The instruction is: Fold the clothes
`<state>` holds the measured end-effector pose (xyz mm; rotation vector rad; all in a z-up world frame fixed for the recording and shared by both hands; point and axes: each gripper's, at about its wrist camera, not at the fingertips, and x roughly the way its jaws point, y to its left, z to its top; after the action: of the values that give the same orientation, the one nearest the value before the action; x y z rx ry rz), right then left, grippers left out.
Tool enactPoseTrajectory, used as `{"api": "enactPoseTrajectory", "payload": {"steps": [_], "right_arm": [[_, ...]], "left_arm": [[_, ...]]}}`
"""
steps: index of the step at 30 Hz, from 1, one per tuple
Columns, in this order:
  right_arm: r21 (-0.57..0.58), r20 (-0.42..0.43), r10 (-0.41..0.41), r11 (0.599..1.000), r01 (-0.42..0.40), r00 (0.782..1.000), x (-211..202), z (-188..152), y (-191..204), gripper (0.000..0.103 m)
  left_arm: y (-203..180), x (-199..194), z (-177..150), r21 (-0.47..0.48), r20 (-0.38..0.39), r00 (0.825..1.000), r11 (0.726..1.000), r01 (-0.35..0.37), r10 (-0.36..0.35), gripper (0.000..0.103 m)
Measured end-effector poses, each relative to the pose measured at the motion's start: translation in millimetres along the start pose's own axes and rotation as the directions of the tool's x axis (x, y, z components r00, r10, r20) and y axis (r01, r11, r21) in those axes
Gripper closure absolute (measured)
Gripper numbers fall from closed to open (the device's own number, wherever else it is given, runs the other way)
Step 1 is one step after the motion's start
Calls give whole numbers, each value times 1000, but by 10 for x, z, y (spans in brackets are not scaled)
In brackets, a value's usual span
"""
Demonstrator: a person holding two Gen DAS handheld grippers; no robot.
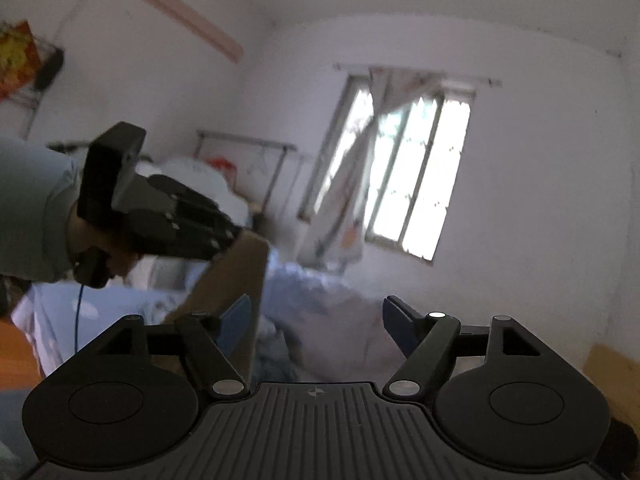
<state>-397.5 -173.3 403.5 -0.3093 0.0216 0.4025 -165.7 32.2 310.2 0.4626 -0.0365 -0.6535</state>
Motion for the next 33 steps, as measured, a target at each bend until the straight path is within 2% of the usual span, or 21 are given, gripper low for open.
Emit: {"api": "enactPoseTrajectory", "payload": {"steps": [3,6,8,10,12,13,15,17,20,23,27,31,33], "right_arm": [[13,-55,-64,998,65,996,100,-192,-10,27],[79,-82,-130,988,136,988,144,-370,-135,27],[135,-103,-167,974,180,981,101,-537,-284,27],[184,-131,-199,958,221,971,80,-742,-419,27],[229,-160,-231,937,264,960,96,-950,-531,27],[247,-171,-245,927,282,954,70,-1050,-570,27],[268,-201,-268,910,316,942,-13,-1257,-637,27],[269,-230,-281,902,339,932,1,-1467,-684,27],[299,-269,-284,884,361,920,-47,-1709,-748,27],[293,-313,-263,887,356,913,-8,-1894,-710,27],[199,-386,-206,933,299,899,170,-2098,-483,27],[110,-446,-93,981,158,890,424,-2185,-83,27],[58,-471,-20,997,53,882,552,-2205,208,27]], "left_arm": [[-431,458,-124,-29,-52,996,997,65,-67,96],[-755,934,-342,-70,-105,986,990,124,-131,96],[-989,1233,-454,-109,-157,971,980,165,-181,93],[-1251,1495,-648,-144,-218,948,968,204,-233,89],[-1417,1651,-868,-170,-275,926,961,220,-261,61],[-1489,1704,-963,-172,-294,918,959,224,-267,52],[-1567,1696,-1111,-158,-300,918,963,219,-258,17],[-1552,1645,-1210,-164,-302,917,962,218,-259,11],[-1376,1519,-1270,-212,-320,905,952,220,-281,10],[-1183,1305,-1274,-247,-284,918,946,209,-277,7],[-936,928,-1383,-337,-229,949,932,131,-217,0],[-665,475,-1593,-430,-219,965,902,35,-142,0],[-605,270,-1678,-441,-245,962,898,-3,-117,0]]}}
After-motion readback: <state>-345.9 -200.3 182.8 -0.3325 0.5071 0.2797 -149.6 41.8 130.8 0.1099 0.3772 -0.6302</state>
